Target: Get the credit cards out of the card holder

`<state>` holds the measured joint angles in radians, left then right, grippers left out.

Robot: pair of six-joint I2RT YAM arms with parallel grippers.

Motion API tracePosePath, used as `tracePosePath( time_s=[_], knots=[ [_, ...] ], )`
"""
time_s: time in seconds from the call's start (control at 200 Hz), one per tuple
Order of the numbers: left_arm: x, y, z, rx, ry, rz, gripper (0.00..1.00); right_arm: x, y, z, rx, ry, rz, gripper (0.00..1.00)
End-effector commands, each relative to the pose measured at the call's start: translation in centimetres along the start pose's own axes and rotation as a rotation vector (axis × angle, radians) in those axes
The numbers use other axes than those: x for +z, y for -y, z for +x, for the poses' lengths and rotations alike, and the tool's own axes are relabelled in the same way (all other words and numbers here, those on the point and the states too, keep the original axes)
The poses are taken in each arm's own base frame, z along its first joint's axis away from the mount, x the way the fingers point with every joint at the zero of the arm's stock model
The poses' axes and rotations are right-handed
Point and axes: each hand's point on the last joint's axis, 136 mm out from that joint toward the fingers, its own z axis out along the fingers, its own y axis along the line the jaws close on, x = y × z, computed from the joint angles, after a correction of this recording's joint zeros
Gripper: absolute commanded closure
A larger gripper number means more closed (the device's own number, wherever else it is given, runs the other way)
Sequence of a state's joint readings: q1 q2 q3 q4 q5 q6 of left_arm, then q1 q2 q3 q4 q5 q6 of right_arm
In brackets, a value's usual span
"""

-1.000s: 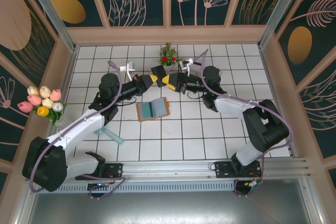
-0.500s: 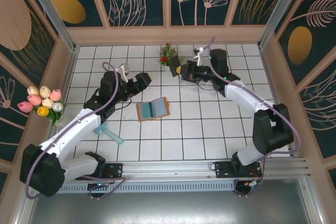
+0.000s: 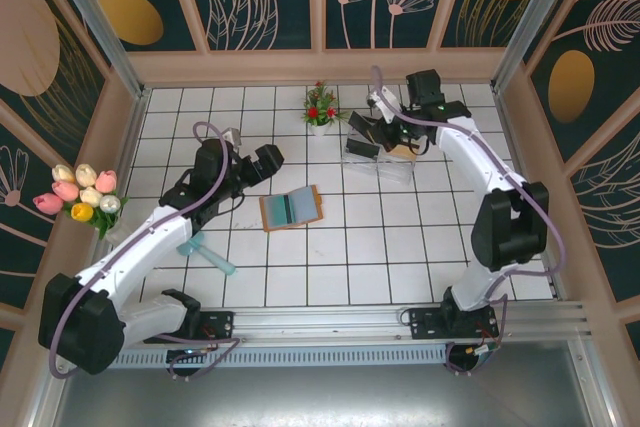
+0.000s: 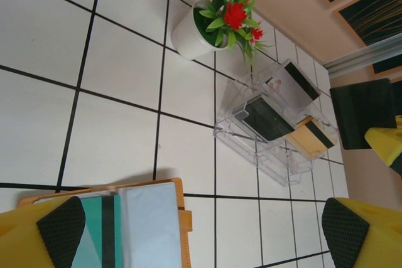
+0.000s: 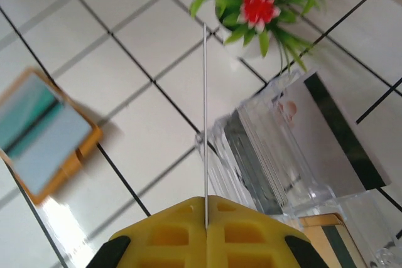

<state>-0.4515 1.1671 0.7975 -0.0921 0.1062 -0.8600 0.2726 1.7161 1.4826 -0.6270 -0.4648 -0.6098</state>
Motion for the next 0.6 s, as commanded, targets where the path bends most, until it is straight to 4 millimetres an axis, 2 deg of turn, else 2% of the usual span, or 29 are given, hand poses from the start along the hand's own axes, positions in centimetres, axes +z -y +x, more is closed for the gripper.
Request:
tracePosePath(
  time_s=[0.0, 0.06, 0.225, 0.375, 0.46, 0.59],
  knots=[
    [0.3, -1.2, 0.5, 0.022, -0.018, -0.039, 0.01, 1.0, -0.6, 3.2, -0.189, -0.145, -0.045, 1.0],
    [0.4, -1.3, 0.6, 0.027, -0.022, -0.044, 0.01, 1.6, 0.0, 3.4, -0.216, -0.149, -0.012, 1.0],
    [0.8, -1.6, 0.7, 0.031, -0.03, -0.054, 0.01, 3.5, 0.1, 3.9, -0.314, -0.161, 0.016, 1.0],
    [1.1, -1.8, 1.1, 0.034, -0.045, -0.056, 0.02, 5.6, 0.0, 5.0, -0.345, -0.232, -0.034, 1.0],
    [1.2, -2.1, 1.3, 0.03, -0.05, -0.062, 0.02, 6.4, 0.8, 5.4, -0.344, -0.256, -0.027, 1.0],
    [1.2, -2.2, 1.5, 0.029, -0.059, -0.06, 0.01, 7.0, 1.8, 5.0, -0.366, -0.241, 0.016, 1.0]
  ],
)
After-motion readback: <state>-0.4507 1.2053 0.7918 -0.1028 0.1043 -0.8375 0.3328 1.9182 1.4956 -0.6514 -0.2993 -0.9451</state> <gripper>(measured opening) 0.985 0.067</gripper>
